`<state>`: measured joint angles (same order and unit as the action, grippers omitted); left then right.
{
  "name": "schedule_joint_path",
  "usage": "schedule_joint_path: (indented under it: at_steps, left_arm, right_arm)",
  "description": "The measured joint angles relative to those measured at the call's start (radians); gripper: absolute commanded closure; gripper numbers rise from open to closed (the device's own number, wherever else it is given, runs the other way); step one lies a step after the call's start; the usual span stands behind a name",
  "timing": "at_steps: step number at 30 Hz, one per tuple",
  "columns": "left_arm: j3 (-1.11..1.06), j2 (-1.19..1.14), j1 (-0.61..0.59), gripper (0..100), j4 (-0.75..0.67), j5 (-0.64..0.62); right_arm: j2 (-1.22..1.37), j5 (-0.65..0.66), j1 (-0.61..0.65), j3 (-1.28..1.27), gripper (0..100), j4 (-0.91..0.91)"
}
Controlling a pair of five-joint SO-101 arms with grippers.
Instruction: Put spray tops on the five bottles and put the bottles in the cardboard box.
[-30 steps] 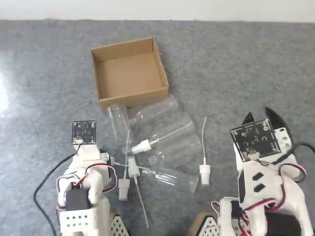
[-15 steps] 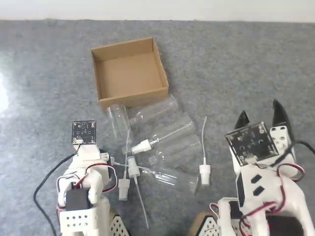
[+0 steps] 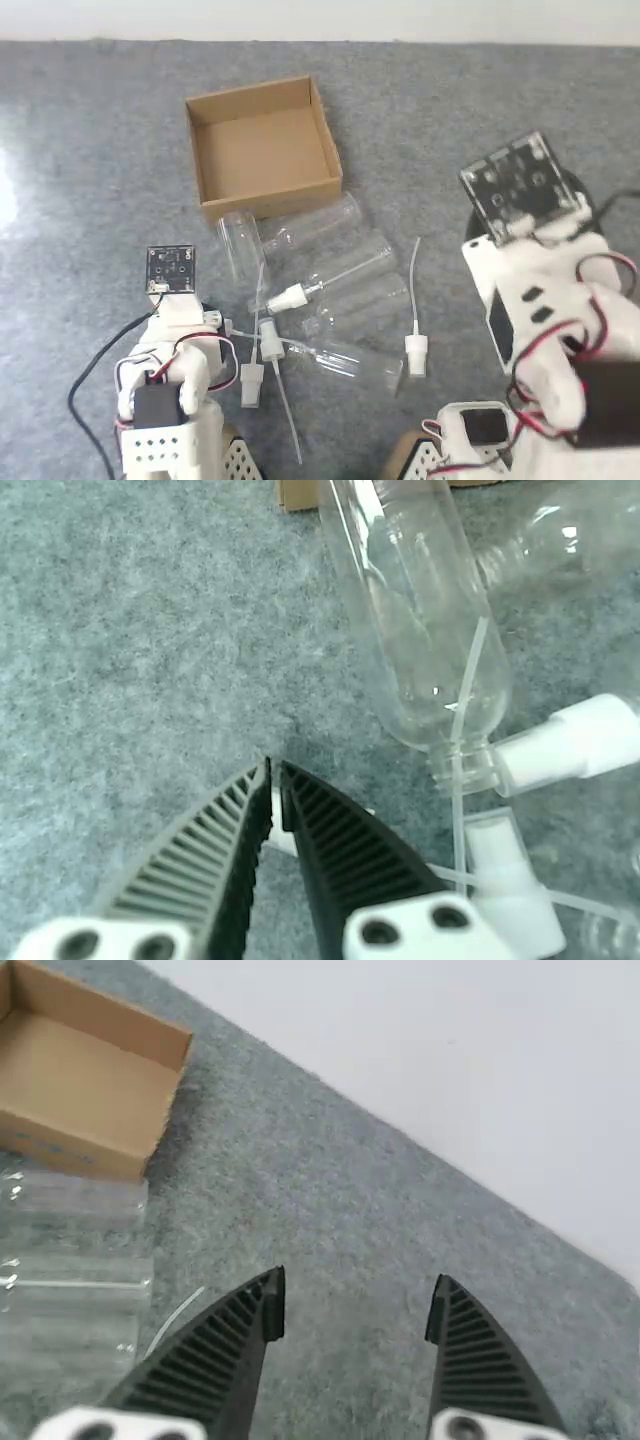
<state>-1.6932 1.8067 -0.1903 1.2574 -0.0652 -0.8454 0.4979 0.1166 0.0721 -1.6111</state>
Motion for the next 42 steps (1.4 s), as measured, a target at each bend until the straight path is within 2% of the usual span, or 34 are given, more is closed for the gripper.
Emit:
schedule_joint_path:
  at_steps: [18,22,33,42]
  left_arm:
    - [0.0,0.0,0.0,99,0.0,0.0]
    - [0.0,0.0,0.0,99,0.0,0.0]
    - [0.0,0.0,0.0,99,0.0,0.0]
    - [0.0,0.0,0.0,99,0.0,0.0]
  right_arm:
    - [0.35,0.011,0.342,0.038,78.1,-0.141]
    - [0.405,0.018,0.381,0.028,69.7,-0.141]
    - [0.41,0.078,0.534,-0.224,68.4,-0.127]
    - [0.41,0.08,0.605,-0.41,68.4,-0.005]
